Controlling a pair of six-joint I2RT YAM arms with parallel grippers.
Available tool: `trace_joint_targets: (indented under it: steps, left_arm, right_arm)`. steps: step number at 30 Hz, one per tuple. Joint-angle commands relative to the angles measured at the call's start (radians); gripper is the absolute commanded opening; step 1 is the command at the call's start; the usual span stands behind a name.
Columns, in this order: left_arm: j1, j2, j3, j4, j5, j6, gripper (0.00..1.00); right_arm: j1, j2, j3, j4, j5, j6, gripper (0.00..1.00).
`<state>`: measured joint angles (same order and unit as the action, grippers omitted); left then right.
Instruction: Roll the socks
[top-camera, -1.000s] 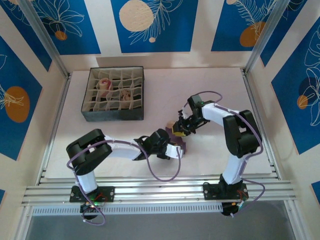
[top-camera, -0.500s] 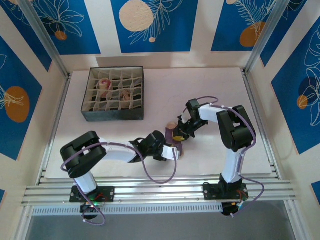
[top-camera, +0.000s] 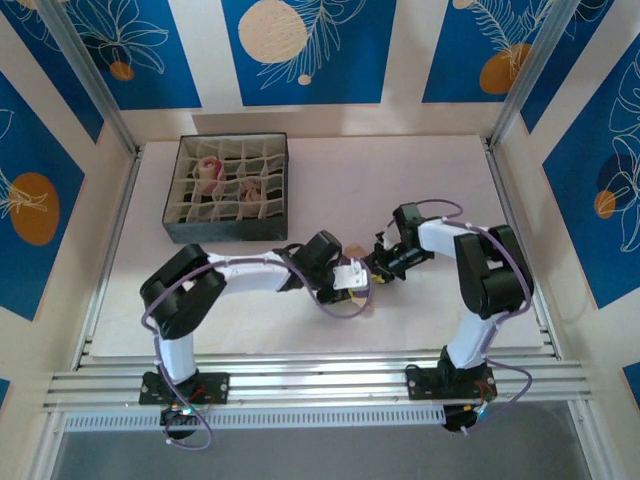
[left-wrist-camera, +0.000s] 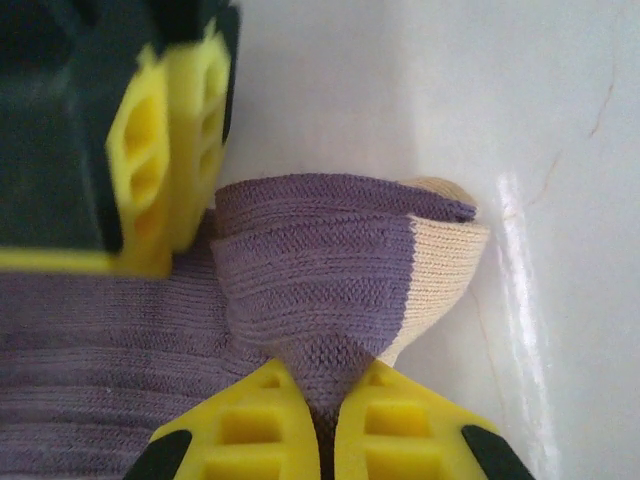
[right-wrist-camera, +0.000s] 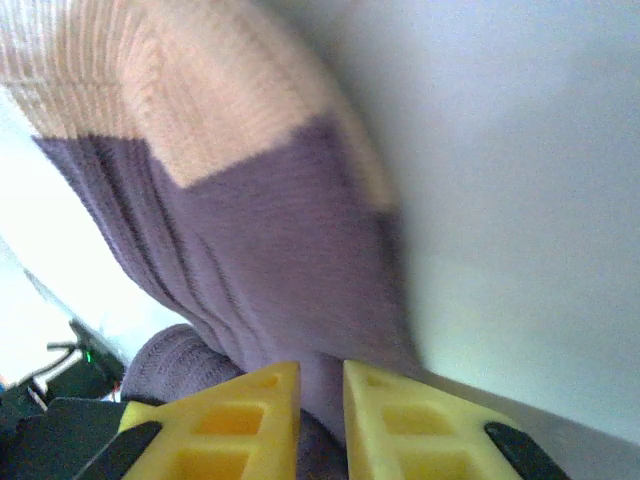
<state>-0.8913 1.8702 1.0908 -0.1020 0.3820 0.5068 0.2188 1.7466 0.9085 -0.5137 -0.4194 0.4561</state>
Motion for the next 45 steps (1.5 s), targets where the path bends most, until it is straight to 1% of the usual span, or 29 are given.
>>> trace_joint_targets:
  steps: [1, 3, 6, 8, 11, 13, 17, 21, 26, 27, 29, 34, 37, 40, 45]
  left_arm:
    - [0.052, 0.099, 0.053, -0.263, 0.149, -0.130, 0.00]
    - [0.079, 0.133, 0.090, -0.280, 0.194, -0.160, 0.00]
    - [0.123, 0.185, 0.139, -0.289, 0.263, -0.217, 0.00]
    - [0.148, 0.215, 0.159, -0.285, 0.295, -0.251, 0.00]
    - [0.173, 0.254, 0.192, -0.301, 0.310, -0.289, 0.00]
    - [0.187, 0.274, 0.207, -0.312, 0.313, -0.316, 0.00]
    - [0.205, 0.293, 0.218, -0.321, 0.303, -0.360, 0.06]
    - [0.221, 0.309, 0.223, -0.330, 0.304, -0.391, 0.08]
    - [0.231, 0.316, 0.224, -0.329, 0.298, -0.415, 0.09]
    - [0.232, 0.315, 0.224, -0.326, 0.296, -0.418, 0.10]
    - [0.234, 0.309, 0.220, -0.315, 0.287, -0.420, 0.11]
    - [0.234, 0.262, 0.188, -0.254, 0.273, -0.404, 0.16]
    - [0.225, 0.214, 0.159, -0.211, 0.257, -0.357, 0.20]
    - [0.212, 0.148, 0.112, -0.136, 0.240, -0.282, 0.23]
    - [0.203, 0.049, 0.042, -0.026, 0.217, -0.203, 0.25]
  right_arm:
    - [-0.035, -0.108, -0.056, 0.076, 0.046, 0.022, 0.23]
    - [-0.048, -0.177, -0.088, 0.102, 0.036, 0.022, 0.28]
    - [-0.059, -0.244, -0.119, 0.134, -0.014, 0.004, 0.35]
    - [-0.058, -0.267, -0.137, 0.160, -0.059, -0.017, 0.39]
    - [-0.054, -0.265, -0.165, 0.202, -0.130, -0.043, 0.42]
    - [-0.051, -0.252, -0.178, 0.229, -0.166, -0.049, 0.44]
    - [-0.030, -0.213, -0.184, 0.263, -0.214, -0.049, 0.45]
    - [0.006, -0.182, -0.169, 0.267, -0.211, -0.051, 0.45]
    - [0.038, -0.134, -0.136, 0.219, -0.163, -0.056, 0.45]
    - [0.043, -0.124, -0.131, 0.207, -0.153, -0.056, 0.44]
    - [0.053, -0.100, -0.118, 0.183, -0.129, -0.056, 0.39]
    - [0.074, -0.037, -0.074, 0.112, -0.070, -0.040, 0.17]
    - [0.087, 0.000, -0.034, 0.056, -0.030, -0.043, 0.08]
    - [0.098, 0.036, 0.001, 0.015, -0.001, -0.043, 0.04]
    - [0.108, 0.099, 0.057, -0.044, 0.022, -0.047, 0.01]
